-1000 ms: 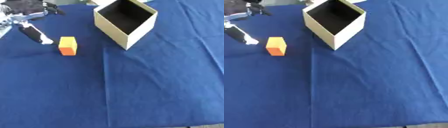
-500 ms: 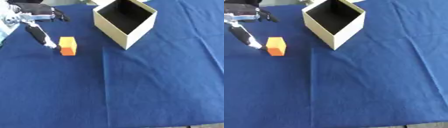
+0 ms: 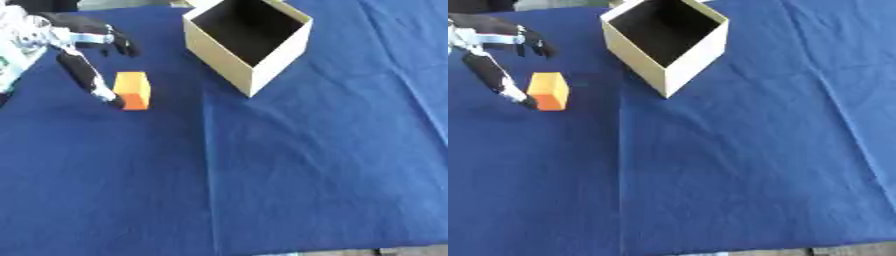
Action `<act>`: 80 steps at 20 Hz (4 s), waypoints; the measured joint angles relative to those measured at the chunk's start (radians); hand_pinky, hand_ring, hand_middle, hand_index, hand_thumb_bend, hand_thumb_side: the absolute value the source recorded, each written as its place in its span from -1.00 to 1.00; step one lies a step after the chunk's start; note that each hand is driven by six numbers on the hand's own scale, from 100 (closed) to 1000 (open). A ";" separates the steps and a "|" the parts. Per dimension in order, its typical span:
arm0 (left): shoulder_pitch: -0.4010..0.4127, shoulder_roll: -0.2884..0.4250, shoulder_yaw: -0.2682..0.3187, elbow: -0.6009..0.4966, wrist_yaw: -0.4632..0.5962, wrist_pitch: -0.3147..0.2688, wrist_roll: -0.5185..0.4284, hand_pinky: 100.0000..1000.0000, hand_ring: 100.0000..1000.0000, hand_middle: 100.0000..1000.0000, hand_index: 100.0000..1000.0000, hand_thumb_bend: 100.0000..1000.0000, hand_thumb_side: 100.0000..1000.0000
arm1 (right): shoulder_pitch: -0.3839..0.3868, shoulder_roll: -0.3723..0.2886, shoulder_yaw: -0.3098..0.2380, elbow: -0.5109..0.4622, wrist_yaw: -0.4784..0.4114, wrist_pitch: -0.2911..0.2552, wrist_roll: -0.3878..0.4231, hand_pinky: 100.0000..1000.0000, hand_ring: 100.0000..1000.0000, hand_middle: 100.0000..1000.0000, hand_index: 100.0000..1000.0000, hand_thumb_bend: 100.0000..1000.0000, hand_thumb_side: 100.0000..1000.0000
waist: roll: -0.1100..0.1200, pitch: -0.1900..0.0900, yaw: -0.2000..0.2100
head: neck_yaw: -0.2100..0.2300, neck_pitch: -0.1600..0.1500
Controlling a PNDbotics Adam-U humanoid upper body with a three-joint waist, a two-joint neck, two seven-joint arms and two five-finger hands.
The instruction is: Pick up objects on the table and place them in the box.
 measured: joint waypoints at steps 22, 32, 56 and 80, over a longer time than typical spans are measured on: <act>-0.023 -0.043 0.095 0.032 -0.101 0.060 -0.134 0.46 0.73 0.63 0.85 0.32 -0.15 | -0.001 0.013 -0.001 0.000 -0.003 0.002 -0.007 0.50 0.28 0.14 0.45 -1.00 0.59 | -0.009 0.028 -0.006 | 0.009 -0.010; -0.023 -0.061 0.098 0.062 -0.129 0.033 -0.129 0.43 0.68 0.53 0.78 0.38 -0.05 | -0.007 0.014 -0.006 0.000 -0.003 0.006 -0.011 0.50 0.28 0.14 0.45 -1.00 0.60 | -0.009 0.041 -0.011 | 0.012 -0.018; -0.039 -0.069 0.109 0.001 -0.158 0.097 0.066 -0.63 -0.29 -0.45 -0.18 -1.00 -0.41 | 0.000 0.022 -0.012 0.000 -0.003 0.016 -0.027 0.50 0.29 0.14 0.45 -1.00 0.59 | -0.008 0.039 -0.015 | 0.016 -0.017; -0.256 -0.312 0.157 -0.051 -0.161 0.177 0.234 -0.75 -0.40 -0.52 -0.26 -1.00 -0.18 | -0.066 0.052 -0.011 0.000 -0.011 0.003 -0.017 0.50 0.30 0.15 0.45 -1.00 0.57 | 0.014 0.058 -0.114 | 0.039 -0.072</act>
